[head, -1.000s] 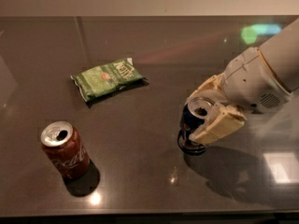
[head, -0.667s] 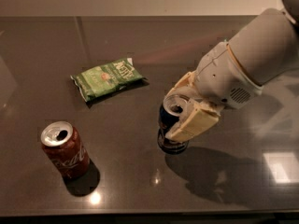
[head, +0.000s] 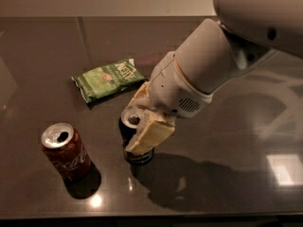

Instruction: Move pepsi can near coke can

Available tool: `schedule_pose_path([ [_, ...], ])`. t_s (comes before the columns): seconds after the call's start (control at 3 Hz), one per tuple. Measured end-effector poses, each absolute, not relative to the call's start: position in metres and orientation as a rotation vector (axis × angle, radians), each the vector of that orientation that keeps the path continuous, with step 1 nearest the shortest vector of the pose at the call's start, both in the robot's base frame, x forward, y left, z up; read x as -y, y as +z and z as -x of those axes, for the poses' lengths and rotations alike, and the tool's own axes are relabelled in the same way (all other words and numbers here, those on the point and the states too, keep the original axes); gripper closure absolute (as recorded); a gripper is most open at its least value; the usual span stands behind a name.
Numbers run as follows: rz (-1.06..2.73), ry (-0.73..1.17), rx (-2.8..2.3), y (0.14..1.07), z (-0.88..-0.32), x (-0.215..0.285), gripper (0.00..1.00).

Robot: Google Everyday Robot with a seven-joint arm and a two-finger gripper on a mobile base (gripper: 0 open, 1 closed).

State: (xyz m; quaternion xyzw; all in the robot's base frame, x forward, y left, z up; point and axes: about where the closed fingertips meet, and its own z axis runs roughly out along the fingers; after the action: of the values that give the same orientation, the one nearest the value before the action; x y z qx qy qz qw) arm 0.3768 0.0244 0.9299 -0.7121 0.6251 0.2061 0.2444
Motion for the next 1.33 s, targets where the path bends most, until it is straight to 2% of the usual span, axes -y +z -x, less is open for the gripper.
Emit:
schedule_pose_path([
  [0.33,1.979,0.578,-1.659,0.923,-0.37,-0.053,1.0],
  [0.67,2.015,0.587,-1.618,0.915,-0.366,-0.076,0.82],
  [1.33,2.049,0.612,-1.583,0.902,-0.366,-0.094,0.36],
])
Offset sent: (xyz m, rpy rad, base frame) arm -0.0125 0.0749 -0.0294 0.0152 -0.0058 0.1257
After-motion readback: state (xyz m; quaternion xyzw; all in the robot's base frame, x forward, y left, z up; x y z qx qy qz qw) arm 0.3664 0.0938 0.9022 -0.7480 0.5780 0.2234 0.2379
